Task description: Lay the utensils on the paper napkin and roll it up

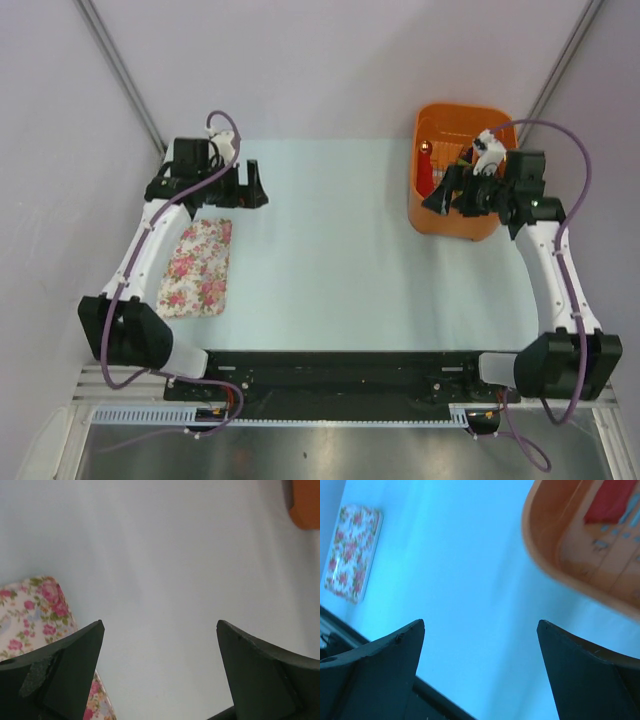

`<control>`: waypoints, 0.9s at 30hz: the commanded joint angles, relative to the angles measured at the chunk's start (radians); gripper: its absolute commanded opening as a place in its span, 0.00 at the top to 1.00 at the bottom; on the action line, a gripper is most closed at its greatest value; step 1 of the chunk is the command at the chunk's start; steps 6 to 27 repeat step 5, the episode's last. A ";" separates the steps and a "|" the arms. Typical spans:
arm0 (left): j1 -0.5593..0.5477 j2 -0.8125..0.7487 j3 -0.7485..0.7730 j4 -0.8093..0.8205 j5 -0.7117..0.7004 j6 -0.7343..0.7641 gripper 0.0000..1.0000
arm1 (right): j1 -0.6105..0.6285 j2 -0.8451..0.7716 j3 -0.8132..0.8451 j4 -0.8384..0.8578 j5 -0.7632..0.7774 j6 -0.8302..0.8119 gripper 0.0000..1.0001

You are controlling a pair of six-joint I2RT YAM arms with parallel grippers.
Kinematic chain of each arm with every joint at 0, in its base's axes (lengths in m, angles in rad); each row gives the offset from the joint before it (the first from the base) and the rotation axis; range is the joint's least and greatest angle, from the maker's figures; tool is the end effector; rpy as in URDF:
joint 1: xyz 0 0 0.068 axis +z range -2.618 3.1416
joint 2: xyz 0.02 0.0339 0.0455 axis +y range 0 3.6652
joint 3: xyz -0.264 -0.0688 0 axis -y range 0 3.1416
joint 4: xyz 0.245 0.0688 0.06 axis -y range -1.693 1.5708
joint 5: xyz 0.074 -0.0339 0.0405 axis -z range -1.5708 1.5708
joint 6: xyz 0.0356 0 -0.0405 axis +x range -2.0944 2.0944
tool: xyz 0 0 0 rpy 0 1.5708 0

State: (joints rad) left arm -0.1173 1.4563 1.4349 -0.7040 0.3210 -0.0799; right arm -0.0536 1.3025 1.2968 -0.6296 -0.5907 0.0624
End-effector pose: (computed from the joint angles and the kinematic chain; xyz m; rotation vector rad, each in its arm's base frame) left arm 0.3132 -0.0482 0.3590 0.2095 2.2860 -0.4702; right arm 0.2794 0.0049 0.3652 -0.2034 2.1458 0.6529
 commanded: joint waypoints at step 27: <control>-0.019 -0.192 -0.217 0.112 -0.126 0.025 0.00 | 0.078 -0.177 -0.192 0.051 0.074 -0.047 0.00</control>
